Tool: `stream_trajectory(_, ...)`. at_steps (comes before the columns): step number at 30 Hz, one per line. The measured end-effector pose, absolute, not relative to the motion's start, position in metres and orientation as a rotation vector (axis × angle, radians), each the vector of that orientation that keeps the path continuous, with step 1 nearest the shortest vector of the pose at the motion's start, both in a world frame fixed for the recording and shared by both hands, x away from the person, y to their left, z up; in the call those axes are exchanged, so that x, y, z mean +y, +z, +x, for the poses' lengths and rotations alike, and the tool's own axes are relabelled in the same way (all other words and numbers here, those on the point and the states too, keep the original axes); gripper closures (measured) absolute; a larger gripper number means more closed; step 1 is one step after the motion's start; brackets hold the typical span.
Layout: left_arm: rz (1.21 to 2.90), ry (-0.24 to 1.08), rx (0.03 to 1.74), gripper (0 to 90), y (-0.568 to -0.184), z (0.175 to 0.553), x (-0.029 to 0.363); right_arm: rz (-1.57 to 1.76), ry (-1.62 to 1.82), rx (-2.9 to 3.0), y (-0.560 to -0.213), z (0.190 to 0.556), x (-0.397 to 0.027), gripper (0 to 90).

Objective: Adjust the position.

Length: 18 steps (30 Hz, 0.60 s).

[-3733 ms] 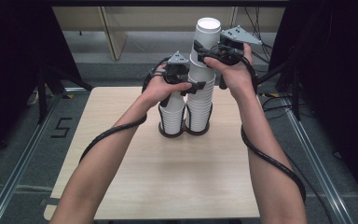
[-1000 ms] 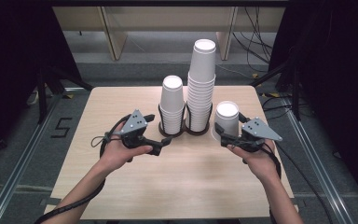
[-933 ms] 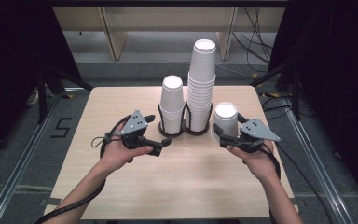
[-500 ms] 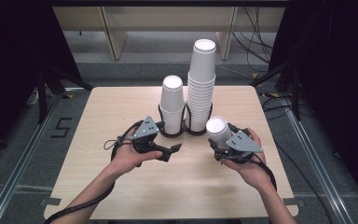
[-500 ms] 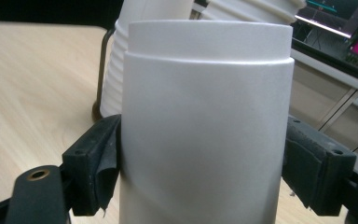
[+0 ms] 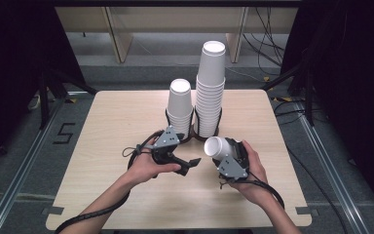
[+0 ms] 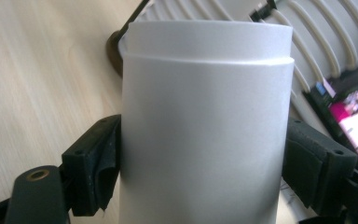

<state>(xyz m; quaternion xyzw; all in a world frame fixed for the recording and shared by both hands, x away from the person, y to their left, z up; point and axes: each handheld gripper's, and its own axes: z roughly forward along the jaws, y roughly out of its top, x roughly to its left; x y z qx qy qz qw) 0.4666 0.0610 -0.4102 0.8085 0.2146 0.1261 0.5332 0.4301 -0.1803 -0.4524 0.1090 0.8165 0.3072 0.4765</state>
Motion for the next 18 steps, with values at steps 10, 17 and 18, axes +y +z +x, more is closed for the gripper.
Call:
stream_trajectory(10,1.967,0.259,0.489,0.0,-0.417,0.469,0.045,-0.023,0.536,1.948,-0.463,0.421,-0.165,20.2)
stream_trajectory(17,1.99,0.233,0.484,0.0,-0.42,0.471,0.04,-0.153,0.437,1.907,-0.465,0.42,-0.158,20.2)
stream_trajectory(18,1.994,0.232,0.484,0.0,-0.42,0.471,0.039,-0.152,0.433,1.903,-0.465,0.419,-0.157,20.2)
